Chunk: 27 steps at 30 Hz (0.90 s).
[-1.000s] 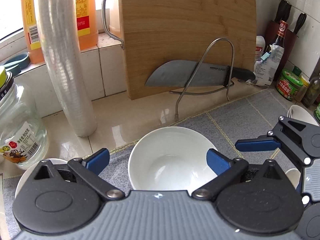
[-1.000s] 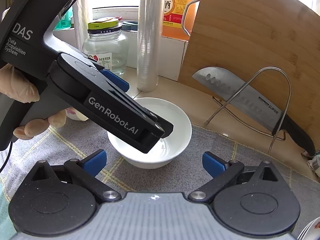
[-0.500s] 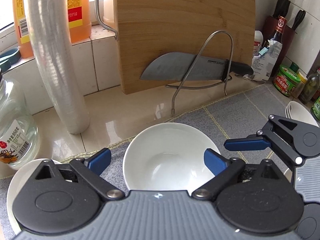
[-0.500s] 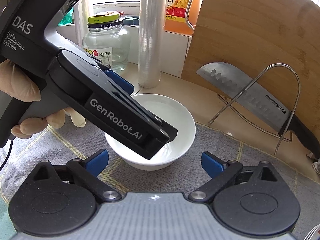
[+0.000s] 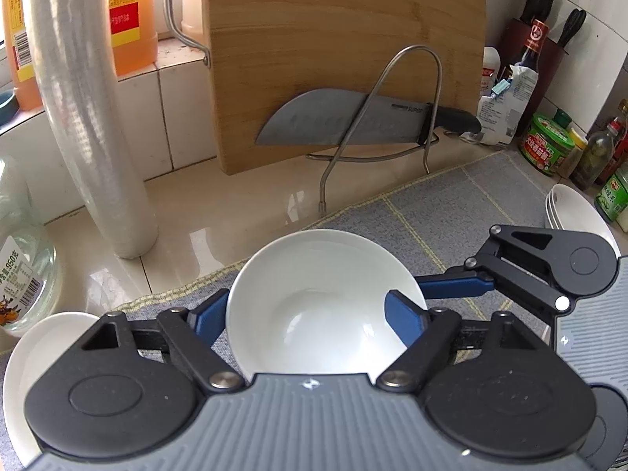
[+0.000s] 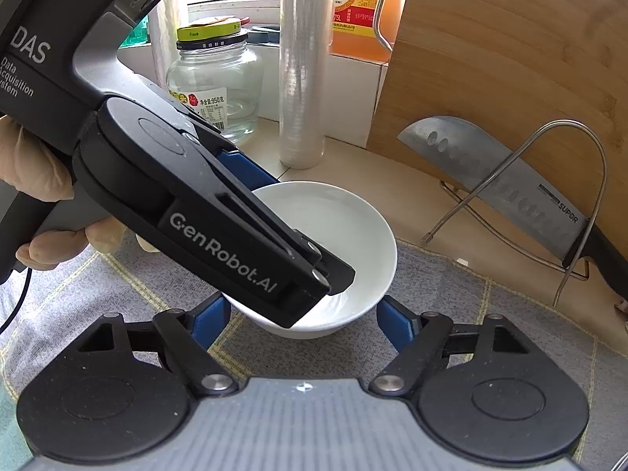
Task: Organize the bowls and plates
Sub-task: 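Lift the bowl and carry it over the first bowl with the left gripper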
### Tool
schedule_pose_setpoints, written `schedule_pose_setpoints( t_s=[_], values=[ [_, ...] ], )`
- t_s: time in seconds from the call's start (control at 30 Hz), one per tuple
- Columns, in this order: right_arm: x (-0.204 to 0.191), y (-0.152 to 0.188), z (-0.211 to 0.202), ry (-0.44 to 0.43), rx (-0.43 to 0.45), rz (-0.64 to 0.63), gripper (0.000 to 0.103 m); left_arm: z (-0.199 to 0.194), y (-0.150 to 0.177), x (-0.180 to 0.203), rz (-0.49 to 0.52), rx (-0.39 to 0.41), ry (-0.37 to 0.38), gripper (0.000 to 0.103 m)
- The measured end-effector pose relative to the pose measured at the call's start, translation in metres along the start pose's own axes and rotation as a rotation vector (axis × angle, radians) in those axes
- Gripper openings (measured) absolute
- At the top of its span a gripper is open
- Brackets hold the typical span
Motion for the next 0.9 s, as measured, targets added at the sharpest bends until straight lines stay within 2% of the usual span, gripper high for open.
schedule_pose_setpoints(
  t_s=[0.9],
  values=[
    [-0.0023, -0.0009, -0.0011, -0.004, 0.004, -0.012, 0.086, -0.0016, -0.0020, -0.0019, 0.011, -0.007, 0.042, 0.083]
  ],
)
Point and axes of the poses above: each gripper's, at about its wrist camera, not at the fingertips, and z roughly the way its jaws point, x to its right, y to its underside, the point moved 2 cm from there along z, roughly the way its jaws point, and after that the axes turned 13 degrees about y, right-handed, at the moved point
